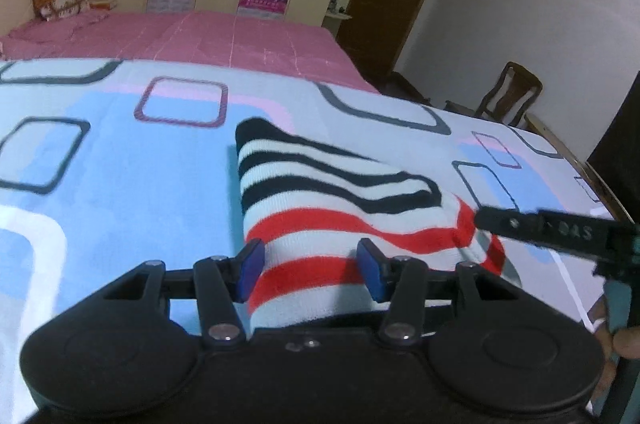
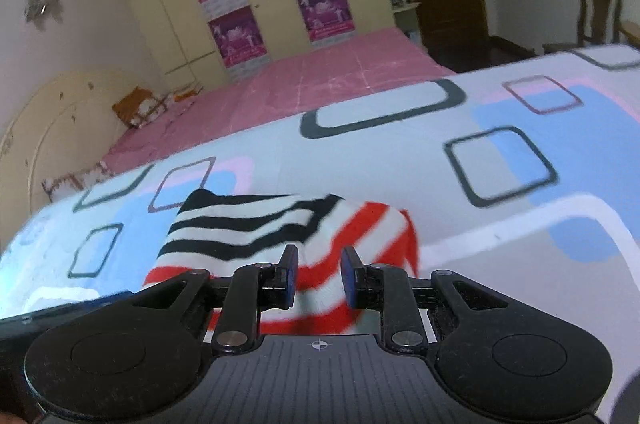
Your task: Fold small clothes
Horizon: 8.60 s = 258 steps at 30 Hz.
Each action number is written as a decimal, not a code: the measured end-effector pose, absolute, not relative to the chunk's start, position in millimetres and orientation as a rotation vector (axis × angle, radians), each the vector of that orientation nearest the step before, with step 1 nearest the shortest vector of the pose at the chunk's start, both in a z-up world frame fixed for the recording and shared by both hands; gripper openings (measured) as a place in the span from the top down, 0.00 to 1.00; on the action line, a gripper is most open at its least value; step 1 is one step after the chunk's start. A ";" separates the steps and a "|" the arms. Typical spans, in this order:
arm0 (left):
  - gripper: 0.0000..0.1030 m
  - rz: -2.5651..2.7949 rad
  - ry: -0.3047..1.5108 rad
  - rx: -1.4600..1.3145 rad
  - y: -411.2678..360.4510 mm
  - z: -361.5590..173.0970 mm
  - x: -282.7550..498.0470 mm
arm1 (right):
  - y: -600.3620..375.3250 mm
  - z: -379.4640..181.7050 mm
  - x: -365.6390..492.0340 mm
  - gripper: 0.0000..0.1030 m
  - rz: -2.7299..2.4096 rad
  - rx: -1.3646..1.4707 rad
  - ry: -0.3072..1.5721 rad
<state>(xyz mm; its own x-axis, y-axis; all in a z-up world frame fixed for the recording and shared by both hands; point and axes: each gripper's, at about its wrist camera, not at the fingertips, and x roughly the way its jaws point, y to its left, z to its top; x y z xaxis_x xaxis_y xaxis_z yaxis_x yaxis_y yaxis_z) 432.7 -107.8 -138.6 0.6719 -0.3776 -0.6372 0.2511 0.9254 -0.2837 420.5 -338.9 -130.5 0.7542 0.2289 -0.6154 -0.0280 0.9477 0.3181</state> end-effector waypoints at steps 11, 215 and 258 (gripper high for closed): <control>0.45 -0.384 0.746 -0.150 -108.6 -151.1 435.7 | -338.5 -178.8 444.5 0.78 0.027 0.170 0.745; 0.52 -0.165 0.763 -0.050 225.2 -121.9 392.3 | 1.7 -133.2 362.6 0.61 0.335 0.185 0.719; 0.00 -0.125 0.875 -0.016 226.8 -141.9 329.3 | 15.7 -164.0 275.4 0.78 0.239 0.051 0.852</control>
<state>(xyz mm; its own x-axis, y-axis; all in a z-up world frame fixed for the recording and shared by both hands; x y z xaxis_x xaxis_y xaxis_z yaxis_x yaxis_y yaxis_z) 329.3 226.8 -141.9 0.6342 -0.1155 -0.7645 0.1027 0.9926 -0.0648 275.4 15.7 -164.0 0.6335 0.2291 -0.7391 -0.1880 0.9721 0.1402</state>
